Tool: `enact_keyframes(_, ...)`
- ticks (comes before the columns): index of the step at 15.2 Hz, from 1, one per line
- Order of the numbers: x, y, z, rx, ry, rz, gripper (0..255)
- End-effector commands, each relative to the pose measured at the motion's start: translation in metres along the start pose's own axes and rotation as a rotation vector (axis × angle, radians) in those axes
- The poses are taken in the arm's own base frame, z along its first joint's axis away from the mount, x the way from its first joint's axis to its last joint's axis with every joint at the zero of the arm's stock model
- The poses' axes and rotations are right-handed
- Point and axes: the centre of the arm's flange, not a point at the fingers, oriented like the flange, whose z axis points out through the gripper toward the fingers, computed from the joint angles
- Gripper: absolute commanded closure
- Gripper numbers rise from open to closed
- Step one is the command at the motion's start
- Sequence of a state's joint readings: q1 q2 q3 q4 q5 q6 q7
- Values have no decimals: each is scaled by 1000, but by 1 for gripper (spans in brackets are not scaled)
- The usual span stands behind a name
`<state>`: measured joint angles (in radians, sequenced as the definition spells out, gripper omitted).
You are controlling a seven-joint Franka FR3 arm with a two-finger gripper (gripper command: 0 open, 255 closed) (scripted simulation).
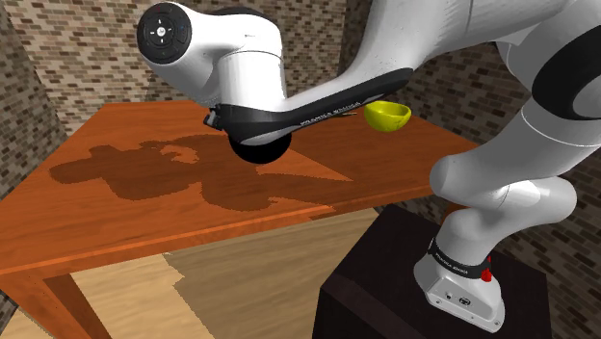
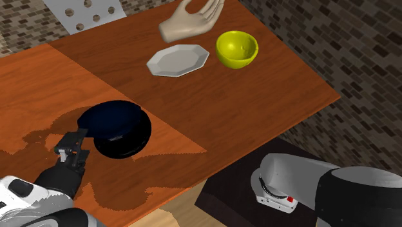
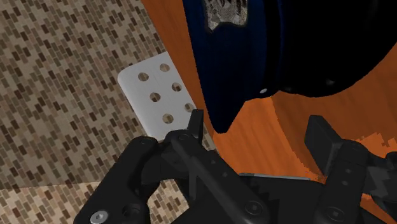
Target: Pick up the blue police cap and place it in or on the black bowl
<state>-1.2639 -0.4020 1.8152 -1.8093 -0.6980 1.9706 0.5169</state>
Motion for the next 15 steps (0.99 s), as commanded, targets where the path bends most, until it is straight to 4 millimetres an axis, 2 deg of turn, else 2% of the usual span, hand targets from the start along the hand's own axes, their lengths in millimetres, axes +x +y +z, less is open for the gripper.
enact_keyframes(1, -1, -1, 2, 2, -5, 0, 0)
enact_keyframes(4, -1, -1, 0, 3, -5, -1, 0)
enact_keyframes(8, 0, -1, -50, 3, -5, -1, 0)
enact_keyframes(15, 0, -1, -50, 3, -5, -1, 0)
